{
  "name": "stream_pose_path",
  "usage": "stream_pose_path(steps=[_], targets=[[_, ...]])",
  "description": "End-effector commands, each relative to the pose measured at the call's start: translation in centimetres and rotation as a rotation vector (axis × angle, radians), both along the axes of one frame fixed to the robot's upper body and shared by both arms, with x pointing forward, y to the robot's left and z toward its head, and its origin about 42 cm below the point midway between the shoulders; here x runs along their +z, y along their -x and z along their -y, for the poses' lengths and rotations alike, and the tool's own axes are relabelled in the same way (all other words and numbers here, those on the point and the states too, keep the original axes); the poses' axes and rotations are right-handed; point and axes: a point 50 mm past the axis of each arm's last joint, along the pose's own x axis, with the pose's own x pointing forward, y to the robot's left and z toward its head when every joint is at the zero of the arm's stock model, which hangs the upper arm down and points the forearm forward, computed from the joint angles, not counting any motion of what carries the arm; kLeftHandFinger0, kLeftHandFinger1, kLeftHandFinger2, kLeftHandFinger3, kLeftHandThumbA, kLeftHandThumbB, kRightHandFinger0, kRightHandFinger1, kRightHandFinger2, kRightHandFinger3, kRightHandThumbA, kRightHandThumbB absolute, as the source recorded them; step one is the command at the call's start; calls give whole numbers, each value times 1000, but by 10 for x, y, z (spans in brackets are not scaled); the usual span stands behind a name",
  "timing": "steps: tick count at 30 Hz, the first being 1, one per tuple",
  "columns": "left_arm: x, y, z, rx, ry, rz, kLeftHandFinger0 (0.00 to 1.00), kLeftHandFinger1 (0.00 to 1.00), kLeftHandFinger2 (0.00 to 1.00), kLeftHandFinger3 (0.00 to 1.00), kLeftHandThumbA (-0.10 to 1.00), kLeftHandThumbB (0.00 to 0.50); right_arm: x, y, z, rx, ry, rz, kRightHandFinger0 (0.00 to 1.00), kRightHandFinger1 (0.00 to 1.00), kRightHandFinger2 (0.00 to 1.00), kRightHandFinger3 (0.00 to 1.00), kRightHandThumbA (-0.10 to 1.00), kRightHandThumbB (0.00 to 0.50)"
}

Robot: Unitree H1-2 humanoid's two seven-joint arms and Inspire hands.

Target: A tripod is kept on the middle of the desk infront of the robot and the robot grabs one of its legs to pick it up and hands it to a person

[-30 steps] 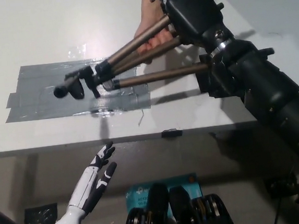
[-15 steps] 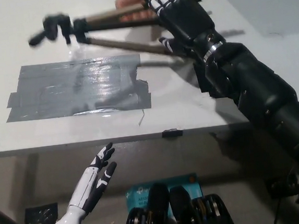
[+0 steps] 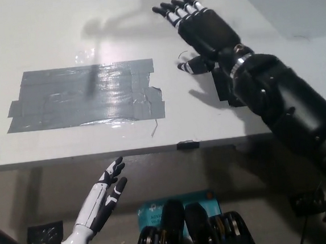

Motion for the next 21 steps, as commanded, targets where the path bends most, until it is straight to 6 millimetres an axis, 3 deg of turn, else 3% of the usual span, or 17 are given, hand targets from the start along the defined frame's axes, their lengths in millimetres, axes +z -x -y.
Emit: stream_pose_path(steps=[1,2,3,5,6,8,10,12,15,17,19,21], targets=[[28,-13,4,-63,-43,107,1000,1000,1000,1000,1000,91,165,172,64,473,-276,21,1000,1000,1000,1000,1000,489],[29,-13,4,-63,-43,108,1000,1000,1000,1000,1000,91,162,179,68,478,-287,29,1000,1000,1000,1000,1000,493],[28,-14,4,-63,-43,106,1000,1000,1000,1000,1000,93,150,196,80,486,-297,59,1000,1000,1000,1000,1000,439],[26,-12,3,-59,-37,103,1000,1000,1000,1000,1000,91,132,217,92,477,-326,58,1000,1000,1000,1000,1000,462],[24,-12,2,-56,-36,101,1000,1000,1000,1000,1000,80,115,231,102,467,-370,31,1000,1000,1000,1000,1000,430],[22,-11,1,-52,-31,96,1000,1000,1000,1000,1000,79,101,243,110,460,-402,11,1000,1000,1000,1000,1000,419],[17,-9,0,-44,-10,85,1000,1000,1000,1000,1000,79,77,263,121,439,-442,-12,1000,1000,1000,1000,1000,426],[14,-7,0,-40,-8,75,1000,1000,1000,1000,1000,80,55,280,128,383,-511,-59,1000,1000,1000,1000,1000,479],[8,-2,0,-33,-2,62,1000,1000,1000,1000,1000,75,33,294,134,333,-594,-88,1000,1000,1000,1000,1000,498],[4,2,0,-31,3,54,1000,1000,1000,1000,1000,71,21,300,133,327,-645,-110,1000,1000,1000,1000,1000,464],[-1,5,0,-26,10,47,1000,1000,1000,1000,1000,60,-7,303,128,322,-745,-190,1000,1000,1000,1000,1000,456],[-3,7,-1,-23,12,41,1000,1000,1000,1000,1000,60,-16,303,126,313,-768,-221,1000,1000,1000,1000,1000,448]])
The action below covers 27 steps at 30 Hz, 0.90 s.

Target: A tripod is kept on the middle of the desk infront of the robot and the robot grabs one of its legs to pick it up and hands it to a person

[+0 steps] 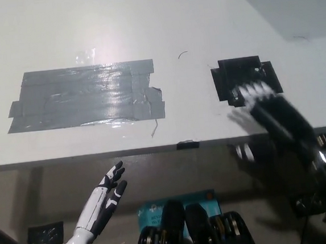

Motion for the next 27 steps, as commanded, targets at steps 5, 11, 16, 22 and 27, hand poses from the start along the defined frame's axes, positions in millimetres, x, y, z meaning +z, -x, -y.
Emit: stream_pose_path(steps=[5,11,16,22,27], targets=[[3,10,-2,-29,18,62,1000,1000,1000,1000,1000,110,17,99,23,135,-642,-114,1000,1000,1000,1000,1000,364],[1,16,3,-24,29,56,1000,1000,1000,1000,1000,113,-57,56,6,-20,-857,-293,1000,1000,1000,1000,1000,292],[13,8,-2,-3,25,109,1000,1000,1000,1000,1000,143,-89,42,-12,-33,-920,-437,1000,1000,1000,1000,1000,119],[17,6,-2,7,35,128,1000,1000,1000,1000,1000,140,-93,44,-14,-10,-921,-482,1000,1000,1000,1000,1000,131],[21,0,-1,8,44,148,1000,1000,1000,1000,1000,127,-91,39,-15,14,-901,-474,1000,1000,1000,1000,1000,140]])
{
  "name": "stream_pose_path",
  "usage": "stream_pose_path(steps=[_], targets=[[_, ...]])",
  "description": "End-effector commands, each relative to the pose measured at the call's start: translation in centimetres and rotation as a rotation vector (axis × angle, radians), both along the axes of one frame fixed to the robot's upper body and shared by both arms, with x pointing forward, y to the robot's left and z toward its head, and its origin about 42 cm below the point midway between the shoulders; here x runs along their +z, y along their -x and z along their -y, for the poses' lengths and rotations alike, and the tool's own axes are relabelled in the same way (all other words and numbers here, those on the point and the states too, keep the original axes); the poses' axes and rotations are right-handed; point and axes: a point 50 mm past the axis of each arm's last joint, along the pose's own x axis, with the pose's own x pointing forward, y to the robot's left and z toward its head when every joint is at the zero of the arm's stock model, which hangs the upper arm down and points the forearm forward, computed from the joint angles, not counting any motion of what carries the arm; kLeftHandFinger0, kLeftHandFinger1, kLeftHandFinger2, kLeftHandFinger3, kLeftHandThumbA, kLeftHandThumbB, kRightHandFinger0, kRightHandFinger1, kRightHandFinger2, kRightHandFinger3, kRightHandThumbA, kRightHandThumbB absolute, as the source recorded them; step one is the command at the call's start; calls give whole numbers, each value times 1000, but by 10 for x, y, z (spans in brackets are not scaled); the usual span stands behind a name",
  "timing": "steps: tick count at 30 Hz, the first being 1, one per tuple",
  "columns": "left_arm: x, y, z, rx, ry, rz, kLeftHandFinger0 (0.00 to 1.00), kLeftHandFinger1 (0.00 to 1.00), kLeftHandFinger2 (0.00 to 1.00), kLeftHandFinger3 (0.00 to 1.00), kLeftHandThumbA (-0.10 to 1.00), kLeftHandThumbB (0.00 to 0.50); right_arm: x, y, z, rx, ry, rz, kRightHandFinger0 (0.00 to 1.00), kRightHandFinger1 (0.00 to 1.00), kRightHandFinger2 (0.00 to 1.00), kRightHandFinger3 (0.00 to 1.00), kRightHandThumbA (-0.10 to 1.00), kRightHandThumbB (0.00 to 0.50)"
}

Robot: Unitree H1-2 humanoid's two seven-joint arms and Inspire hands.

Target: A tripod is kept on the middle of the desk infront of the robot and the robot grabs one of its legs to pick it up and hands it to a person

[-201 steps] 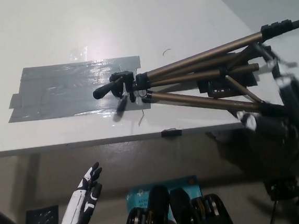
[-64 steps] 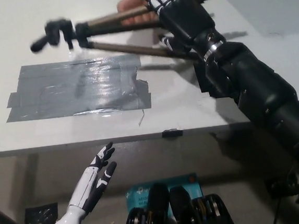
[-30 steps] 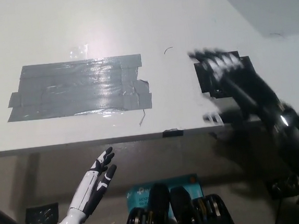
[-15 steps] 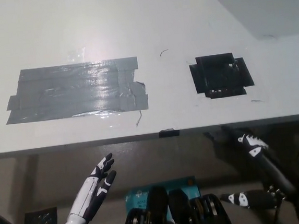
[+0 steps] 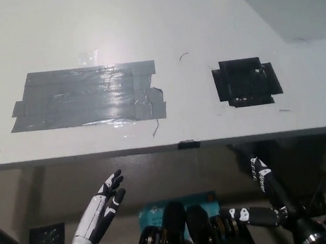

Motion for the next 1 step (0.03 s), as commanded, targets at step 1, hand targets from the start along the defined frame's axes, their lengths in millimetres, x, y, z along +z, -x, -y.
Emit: stream_pose_path(steps=[1], targets=[[27,-11,2,-1,36,154,1000,1000,1000,1000,1000,127,17,-10,-1,58,-147,92,1000,1000,1000,1000,1000,140]])
